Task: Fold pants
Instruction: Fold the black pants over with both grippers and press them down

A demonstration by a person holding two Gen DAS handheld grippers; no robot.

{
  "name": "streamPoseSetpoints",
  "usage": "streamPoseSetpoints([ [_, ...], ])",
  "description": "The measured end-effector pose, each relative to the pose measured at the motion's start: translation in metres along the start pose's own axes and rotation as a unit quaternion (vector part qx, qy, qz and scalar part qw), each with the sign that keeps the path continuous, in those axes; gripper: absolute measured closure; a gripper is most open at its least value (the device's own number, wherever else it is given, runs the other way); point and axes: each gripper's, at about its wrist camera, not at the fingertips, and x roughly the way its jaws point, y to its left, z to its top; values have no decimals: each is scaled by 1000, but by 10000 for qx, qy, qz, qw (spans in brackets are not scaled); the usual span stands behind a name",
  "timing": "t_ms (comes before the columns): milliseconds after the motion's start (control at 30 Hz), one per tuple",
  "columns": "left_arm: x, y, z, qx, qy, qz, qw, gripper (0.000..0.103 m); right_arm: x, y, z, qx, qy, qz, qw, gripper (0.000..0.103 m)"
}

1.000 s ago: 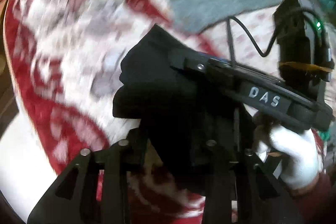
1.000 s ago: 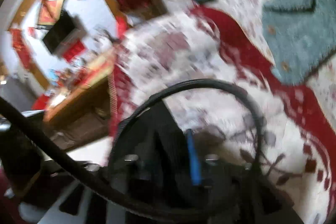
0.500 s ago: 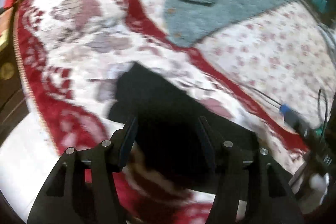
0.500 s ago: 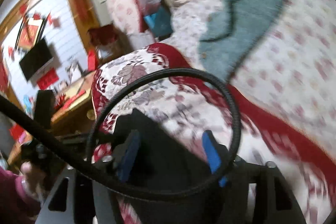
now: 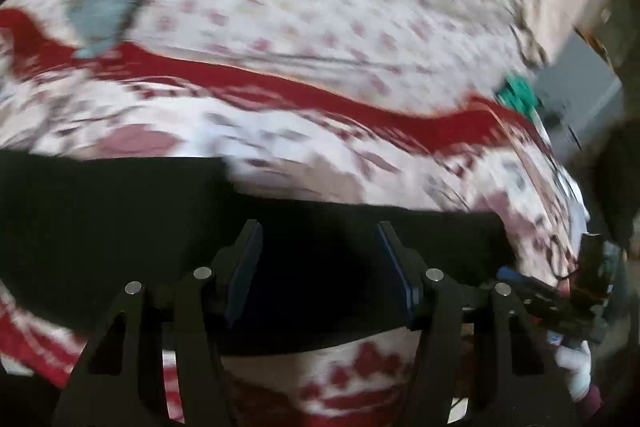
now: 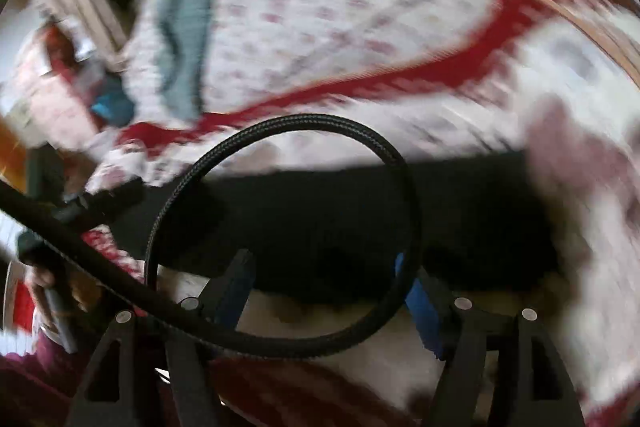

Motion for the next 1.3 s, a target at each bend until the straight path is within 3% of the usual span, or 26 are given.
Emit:
streamPoseSetpoints([
  [133, 35, -44, 6, 509, 396, -349, 9973, 45, -6, -37, -11, 638, -97, -133, 9978, 32],
  [267, 68, -82, 13, 1049, 744, -722, 9891, 45, 10, -59, -12, 1198, 48, -15, 9928, 29],
  [400, 104, -108, 24, 1298, 1201, -1086, 9782, 45, 12, -62, -7, 1256, -348, 74, 9914, 27],
  [500, 127, -125, 29, 1573, 1395, -1114, 9713, 45, 11, -76, -4, 1628, -754, 383, 9830, 28],
  [833, 183, -165, 20, 2671, 1905, -1392, 9343, 45, 5, -97, -13, 2355, -1449, 1333, 9517, 27],
  [867, 187, -166, 19, 2752, 1936, -1370, 9317, 45, 6, -97, -14, 2350, -1461, 1354, 9514, 27],
  [967, 196, -169, 18, 2858, 2059, -1524, 9234, 32, 9, -90, -12, 2205, -1411, 1274, 9567, 27],
  [1067, 202, -172, 17, 2946, 2179, -1710, 9146, 21, 14, -91, -8, 2245, -1353, 1273, 9566, 34],
  [1167, 205, -182, 14, 3298, 2245, -1618, 9026, 16, 17, -104, -12, 2600, -1448, 1526, 9424, 46],
  [1233, 207, -190, 8, 3651, 2289, -1530, 8893, 12, 19, -103, -11, 2556, -1410, 1493, 9447, 50],
  [1300, 209, -196, 4, 3833, 2242, -1509, 8832, 11, 22, -103, -10, 2504, -1368, 1490, 9468, 57],
])
